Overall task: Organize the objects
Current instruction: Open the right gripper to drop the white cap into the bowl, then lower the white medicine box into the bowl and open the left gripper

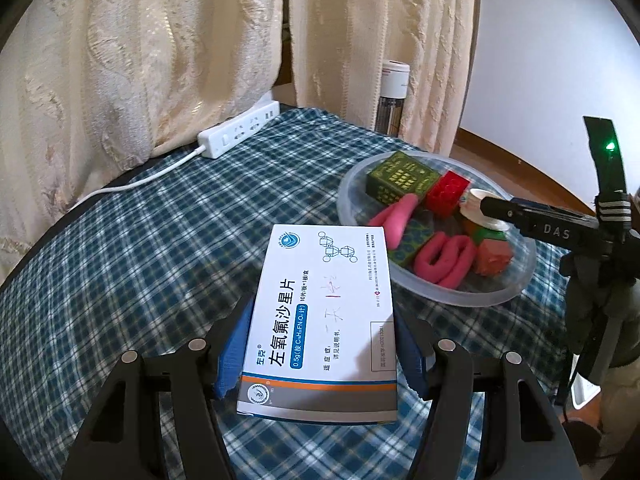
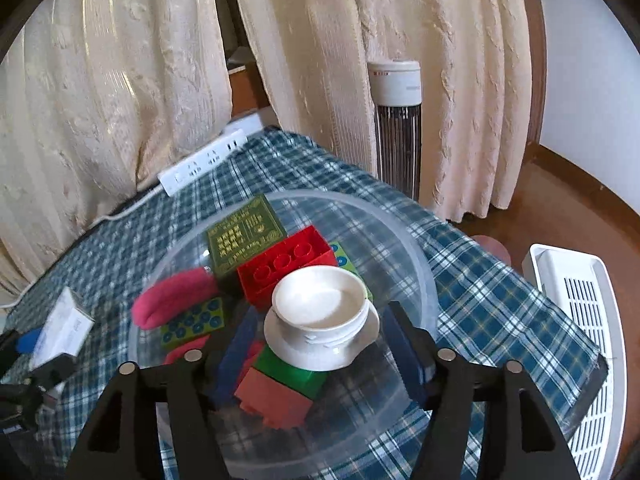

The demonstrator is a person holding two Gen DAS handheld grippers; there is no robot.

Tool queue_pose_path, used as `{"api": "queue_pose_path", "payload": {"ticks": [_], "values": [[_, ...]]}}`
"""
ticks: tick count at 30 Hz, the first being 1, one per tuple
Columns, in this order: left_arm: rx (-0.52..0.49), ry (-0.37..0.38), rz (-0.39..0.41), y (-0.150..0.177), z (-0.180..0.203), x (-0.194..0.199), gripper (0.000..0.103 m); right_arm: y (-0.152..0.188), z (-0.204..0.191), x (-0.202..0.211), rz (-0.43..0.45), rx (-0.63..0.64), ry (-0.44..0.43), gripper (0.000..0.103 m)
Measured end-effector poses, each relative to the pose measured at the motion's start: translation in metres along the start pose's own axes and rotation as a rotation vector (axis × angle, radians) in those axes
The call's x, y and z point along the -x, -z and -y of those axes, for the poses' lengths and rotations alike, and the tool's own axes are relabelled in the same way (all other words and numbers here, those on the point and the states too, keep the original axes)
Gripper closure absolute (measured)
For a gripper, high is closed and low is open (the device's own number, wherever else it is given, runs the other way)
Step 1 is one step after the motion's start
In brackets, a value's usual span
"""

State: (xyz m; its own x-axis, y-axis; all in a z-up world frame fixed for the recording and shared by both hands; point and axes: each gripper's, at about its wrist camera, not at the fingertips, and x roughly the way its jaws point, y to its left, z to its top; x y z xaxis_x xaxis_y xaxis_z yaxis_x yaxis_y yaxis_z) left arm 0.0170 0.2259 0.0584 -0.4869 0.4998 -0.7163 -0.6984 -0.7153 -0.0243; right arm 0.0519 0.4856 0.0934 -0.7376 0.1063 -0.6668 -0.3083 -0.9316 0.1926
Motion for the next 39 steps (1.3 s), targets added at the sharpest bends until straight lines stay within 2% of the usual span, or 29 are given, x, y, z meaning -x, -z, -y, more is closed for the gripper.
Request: {"api": "queue_pose_path", "payload": {"ticks": [10, 21, 30, 39], "values": [[-0.06, 0.066, -0.009, -0.018, 0.041, -0.012, 0.038, 0.003, 0.026, 0.026, 0.081, -0.075, -0.015, 0.033], [-0.121, 0.145, -0.066, -0.033, 0.089, -0.043, 0.038, 0.01, 0.053, 0.035, 0.103, -0.116, -0.011, 0.033], [-0.12, 0.153, -0.11, -0.04, 0.101, -0.066, 0.038, 0.014, 0.068, 0.038, 0.116, -0.144, -0.022, 0.033], [-0.122, 0.156, -0.112, -0.04, 0.102, -0.077, 0.038, 0.014, 0.07, 0.038, 0.115, -0.146, -0.022, 0.033]]}}
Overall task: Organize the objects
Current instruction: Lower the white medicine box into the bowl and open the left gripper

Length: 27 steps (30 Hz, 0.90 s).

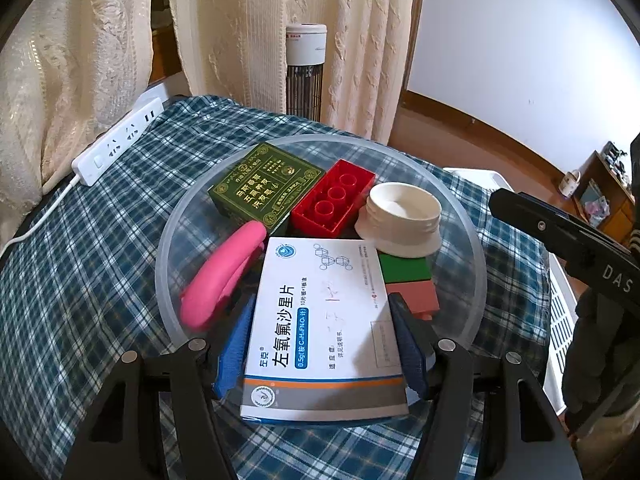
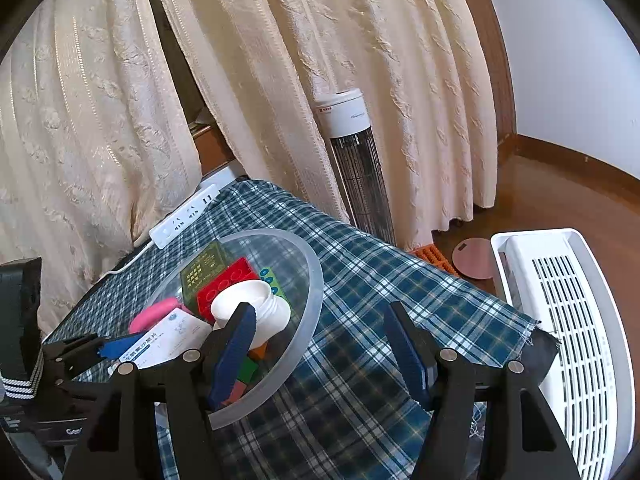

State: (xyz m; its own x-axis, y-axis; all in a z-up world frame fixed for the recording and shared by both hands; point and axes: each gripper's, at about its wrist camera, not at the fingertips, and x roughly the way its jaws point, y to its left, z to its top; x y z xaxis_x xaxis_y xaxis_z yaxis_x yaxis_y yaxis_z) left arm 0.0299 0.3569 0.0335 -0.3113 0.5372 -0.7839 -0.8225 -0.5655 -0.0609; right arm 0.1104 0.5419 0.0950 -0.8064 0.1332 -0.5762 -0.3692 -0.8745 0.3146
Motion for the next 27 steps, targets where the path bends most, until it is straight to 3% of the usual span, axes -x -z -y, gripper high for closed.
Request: {"api": "queue_pose_path", "payload": {"ticks": [8, 13, 19, 21, 27], "values": [[0.004, 0.007, 0.013, 0.001, 0.0, 0.006, 0.031, 0.002, -0.009, 0.006, 0.004, 0.024, 0.013, 0.033], [0.015, 0.007, 0.051, 0.005, -0.003, 0.021, 0.029, 0.006, -0.017, 0.012, 0.002, 0.034, 0.018, 0.024], [0.026, -0.054, 0.103, 0.014, -0.011, 0.045, 0.025, 0.014, -0.033, 0.014, -0.027, 0.068, 0.008, 0.017], [0.038, -0.078, 0.118, 0.018, -0.014, 0.051, 0.022, 0.018, -0.039, 0.015, -0.038, 0.079, 0.006, 0.009], [0.084, -0.123, 0.166, 0.029, -0.03, 0.071, 0.019, 0.029, -0.058, 0.021, -0.036, 0.101, 0.025, 0.001]]}}
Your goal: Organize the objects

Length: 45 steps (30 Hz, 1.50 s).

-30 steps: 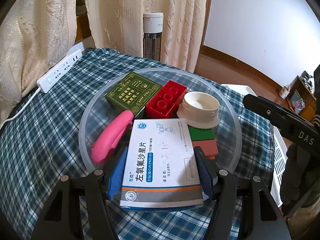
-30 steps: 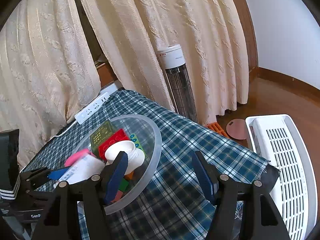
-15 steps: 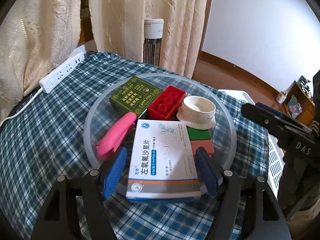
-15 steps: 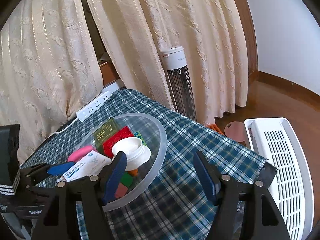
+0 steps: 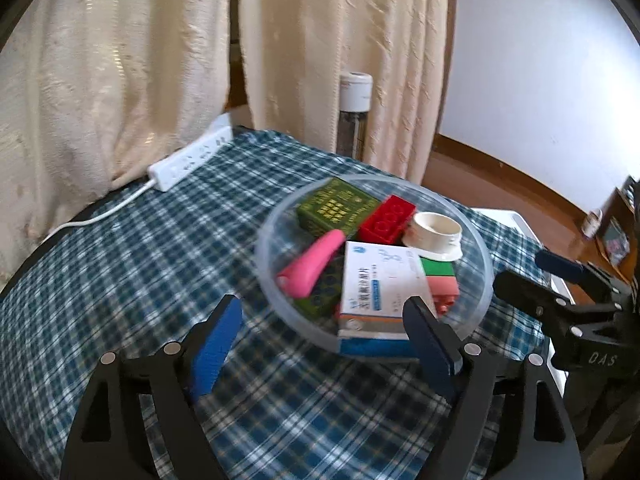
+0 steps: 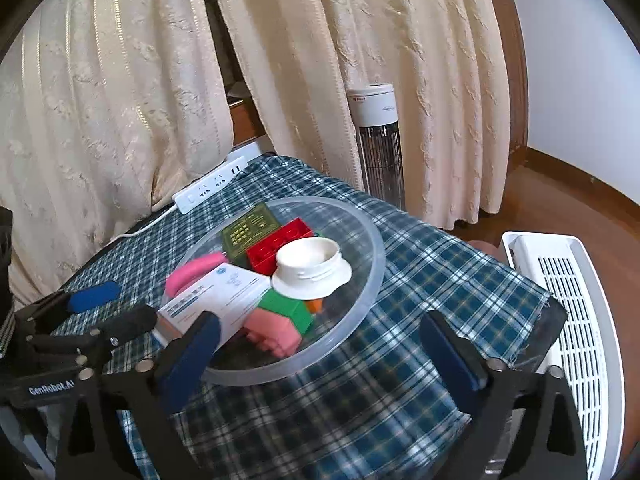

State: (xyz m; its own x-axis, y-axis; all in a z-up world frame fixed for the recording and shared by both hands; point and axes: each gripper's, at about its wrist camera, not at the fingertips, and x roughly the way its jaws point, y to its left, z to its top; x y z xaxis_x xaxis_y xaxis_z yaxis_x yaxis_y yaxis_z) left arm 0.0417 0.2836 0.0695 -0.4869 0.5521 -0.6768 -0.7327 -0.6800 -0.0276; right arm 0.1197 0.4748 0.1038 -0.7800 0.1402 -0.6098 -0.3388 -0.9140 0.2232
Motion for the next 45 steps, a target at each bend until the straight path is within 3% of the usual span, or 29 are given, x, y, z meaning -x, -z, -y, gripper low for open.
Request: {"api": "queue_pose_path", "payload": {"ticks": [8, 20, 32, 37, 45], "values": [[0.034, -0.088, 0.034, 0.009, -0.019, 0.018, 0.018, 0.01, -0.02, 0.003, -0.03, 0.02, 0.021, 0.001], [0.051, -0.119, 0.046, 0.014, -0.021, 0.03, 0.018, 0.016, -0.037, 0.016, -0.015, 0.087, 0.023, 0.001], [-0.007, -0.08, 0.032, 0.017, -0.001, 0.031, 0.017, 0.019, -0.032, 0.014, -0.02, 0.093, 0.049, 0.001], [-0.007, -0.068, 0.015, 0.018, 0.0, 0.028, 0.007, 0.02, -0.03, 0.011, -0.02, 0.099, 0.069, 0.001], [-0.028, -0.06, -0.006, 0.021, 0.003, 0.023, 0.005, 0.02, -0.027, 0.006, -0.033, 0.094, 0.071, 0.001]]}}
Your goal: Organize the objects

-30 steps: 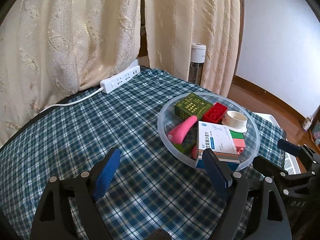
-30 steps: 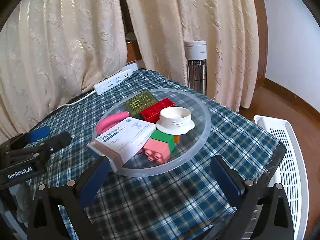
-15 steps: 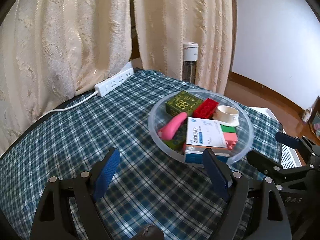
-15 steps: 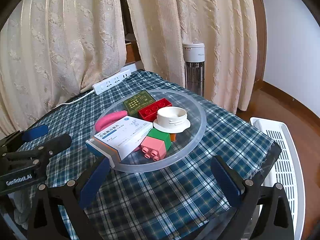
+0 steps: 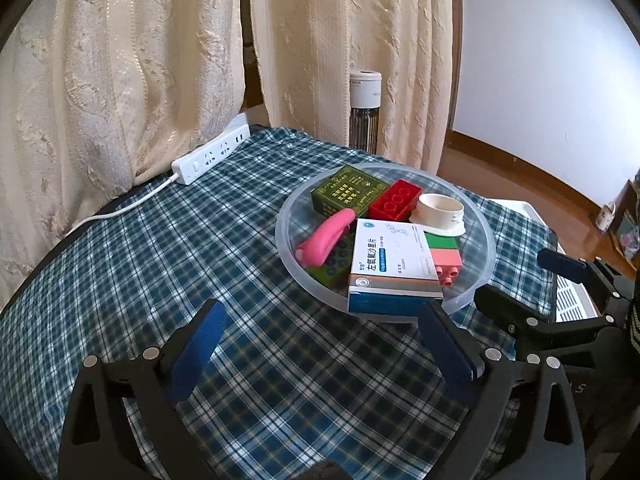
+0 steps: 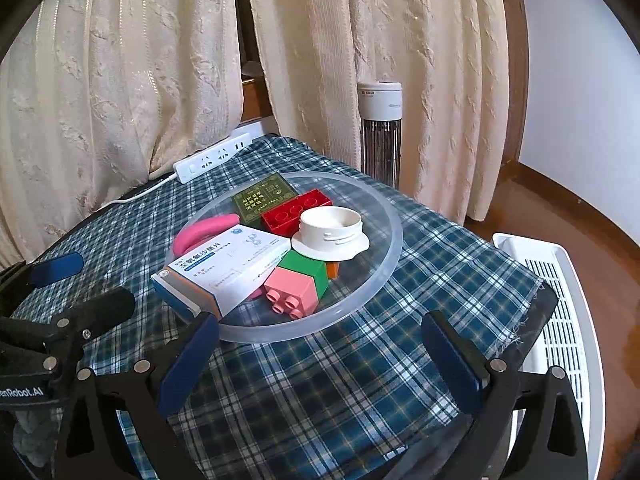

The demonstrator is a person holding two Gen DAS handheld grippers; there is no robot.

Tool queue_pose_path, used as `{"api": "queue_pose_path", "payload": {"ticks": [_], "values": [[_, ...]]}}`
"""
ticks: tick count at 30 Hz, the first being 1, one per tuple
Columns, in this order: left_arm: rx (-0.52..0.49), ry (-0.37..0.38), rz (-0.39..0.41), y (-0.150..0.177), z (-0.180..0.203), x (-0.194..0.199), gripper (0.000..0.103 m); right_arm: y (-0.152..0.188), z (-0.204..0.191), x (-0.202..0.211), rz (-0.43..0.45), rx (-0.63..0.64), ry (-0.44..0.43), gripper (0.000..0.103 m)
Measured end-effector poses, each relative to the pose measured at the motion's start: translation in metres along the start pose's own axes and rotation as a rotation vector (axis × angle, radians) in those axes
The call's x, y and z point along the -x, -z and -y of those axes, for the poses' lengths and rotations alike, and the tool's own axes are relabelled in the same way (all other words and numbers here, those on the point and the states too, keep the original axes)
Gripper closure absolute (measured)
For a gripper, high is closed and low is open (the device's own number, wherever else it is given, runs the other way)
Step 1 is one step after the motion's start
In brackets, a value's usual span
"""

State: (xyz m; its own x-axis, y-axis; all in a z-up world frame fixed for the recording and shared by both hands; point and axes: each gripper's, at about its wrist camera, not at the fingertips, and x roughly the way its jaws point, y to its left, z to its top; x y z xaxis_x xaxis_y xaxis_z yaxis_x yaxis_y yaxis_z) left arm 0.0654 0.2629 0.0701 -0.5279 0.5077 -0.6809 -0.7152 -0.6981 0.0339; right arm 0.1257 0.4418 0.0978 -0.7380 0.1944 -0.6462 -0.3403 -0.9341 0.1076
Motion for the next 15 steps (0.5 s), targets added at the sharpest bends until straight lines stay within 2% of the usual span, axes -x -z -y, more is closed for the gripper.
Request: {"api": "queue_pose_path", "payload": {"ticks": [15], "values": [[-0.006, -0.034, -0.001, 0.0028, -0.0029, -0.0014, 0.005, 0.0008, -0.0007, -0.0028, -0.007, 0.004, -0.01, 0.001]]}}
